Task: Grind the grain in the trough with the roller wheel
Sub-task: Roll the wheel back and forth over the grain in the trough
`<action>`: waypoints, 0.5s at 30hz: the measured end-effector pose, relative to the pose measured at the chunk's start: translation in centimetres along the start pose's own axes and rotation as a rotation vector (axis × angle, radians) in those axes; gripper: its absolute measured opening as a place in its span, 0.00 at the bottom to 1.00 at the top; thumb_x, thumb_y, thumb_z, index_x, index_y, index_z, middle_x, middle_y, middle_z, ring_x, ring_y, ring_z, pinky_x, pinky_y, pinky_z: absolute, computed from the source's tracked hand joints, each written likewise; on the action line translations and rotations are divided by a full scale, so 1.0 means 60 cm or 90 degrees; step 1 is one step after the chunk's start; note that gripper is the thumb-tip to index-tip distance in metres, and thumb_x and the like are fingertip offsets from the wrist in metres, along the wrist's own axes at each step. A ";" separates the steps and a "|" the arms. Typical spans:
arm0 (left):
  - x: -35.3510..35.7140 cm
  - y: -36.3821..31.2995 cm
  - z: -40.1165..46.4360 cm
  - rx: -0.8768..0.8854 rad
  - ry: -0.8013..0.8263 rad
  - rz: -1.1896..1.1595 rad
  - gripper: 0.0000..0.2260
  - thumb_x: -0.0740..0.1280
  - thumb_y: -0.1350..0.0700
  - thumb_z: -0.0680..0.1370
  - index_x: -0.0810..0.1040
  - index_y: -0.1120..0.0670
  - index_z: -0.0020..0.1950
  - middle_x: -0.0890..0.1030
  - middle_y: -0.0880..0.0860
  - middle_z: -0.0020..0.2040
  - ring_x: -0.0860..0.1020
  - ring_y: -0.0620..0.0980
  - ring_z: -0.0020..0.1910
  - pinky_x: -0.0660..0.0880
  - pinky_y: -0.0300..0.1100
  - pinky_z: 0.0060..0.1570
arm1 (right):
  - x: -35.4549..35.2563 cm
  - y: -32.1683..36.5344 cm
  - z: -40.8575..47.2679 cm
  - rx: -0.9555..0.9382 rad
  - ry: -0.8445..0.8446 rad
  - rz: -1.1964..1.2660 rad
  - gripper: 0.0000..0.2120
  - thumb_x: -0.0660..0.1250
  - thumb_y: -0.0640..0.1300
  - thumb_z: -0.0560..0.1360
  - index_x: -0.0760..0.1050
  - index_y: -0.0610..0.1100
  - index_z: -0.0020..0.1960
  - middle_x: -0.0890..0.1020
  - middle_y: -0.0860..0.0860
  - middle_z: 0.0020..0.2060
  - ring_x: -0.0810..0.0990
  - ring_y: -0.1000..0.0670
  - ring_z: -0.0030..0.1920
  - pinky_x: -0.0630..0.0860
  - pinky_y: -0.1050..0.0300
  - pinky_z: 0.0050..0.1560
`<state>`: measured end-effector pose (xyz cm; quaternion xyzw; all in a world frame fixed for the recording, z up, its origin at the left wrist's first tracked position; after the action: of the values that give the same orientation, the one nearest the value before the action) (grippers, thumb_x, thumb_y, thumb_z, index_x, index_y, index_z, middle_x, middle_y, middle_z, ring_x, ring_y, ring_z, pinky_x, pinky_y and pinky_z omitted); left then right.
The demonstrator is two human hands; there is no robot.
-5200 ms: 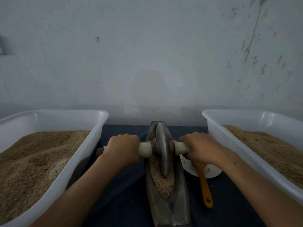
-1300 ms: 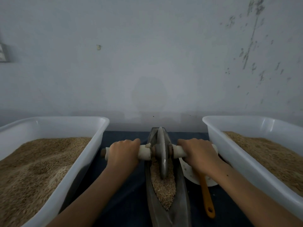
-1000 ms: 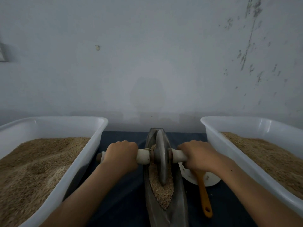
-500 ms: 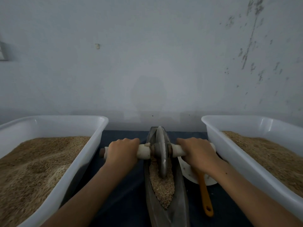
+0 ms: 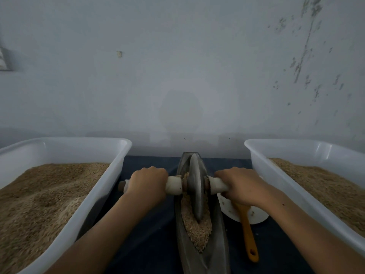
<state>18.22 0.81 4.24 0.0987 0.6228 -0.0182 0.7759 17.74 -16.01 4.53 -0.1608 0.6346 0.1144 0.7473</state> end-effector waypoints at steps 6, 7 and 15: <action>-0.022 -0.006 -0.005 0.009 -0.114 -0.002 0.10 0.64 0.51 0.78 0.69 0.51 0.57 0.78 0.49 0.53 0.77 0.49 0.51 0.65 0.39 0.44 | -0.009 -0.006 -0.002 0.037 -0.120 -0.011 0.05 0.62 0.43 0.76 0.67 0.50 0.51 0.79 0.51 0.46 0.78 0.47 0.46 0.68 0.54 0.41; -0.022 -0.006 -0.004 0.014 -0.114 -0.006 0.10 0.64 0.51 0.78 0.69 0.50 0.57 0.78 0.49 0.53 0.77 0.49 0.51 0.66 0.39 0.44 | -0.009 -0.007 -0.002 0.038 -0.113 -0.014 0.05 0.62 0.43 0.76 0.67 0.50 0.51 0.79 0.51 0.46 0.78 0.47 0.46 0.67 0.55 0.40; -0.001 -0.007 -0.001 0.034 -0.011 0.021 0.13 0.67 0.50 0.75 0.74 0.50 0.59 0.79 0.50 0.51 0.78 0.48 0.49 0.70 0.40 0.45 | 0.009 -0.001 -0.007 0.009 0.087 0.007 0.11 0.68 0.46 0.73 0.75 0.49 0.55 0.80 0.50 0.49 0.79 0.50 0.49 0.71 0.57 0.42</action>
<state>18.10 0.40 4.25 0.1295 0.6137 -0.0229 0.7785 17.48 -16.24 3.98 -0.1595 0.6860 0.1025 0.7025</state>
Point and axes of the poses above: each hand's wrist, its own z-axis towards the middle knuckle, its own x-axis out of the palm, y = z × x, the point moved 10 cm from there along z, towards the middle knuckle
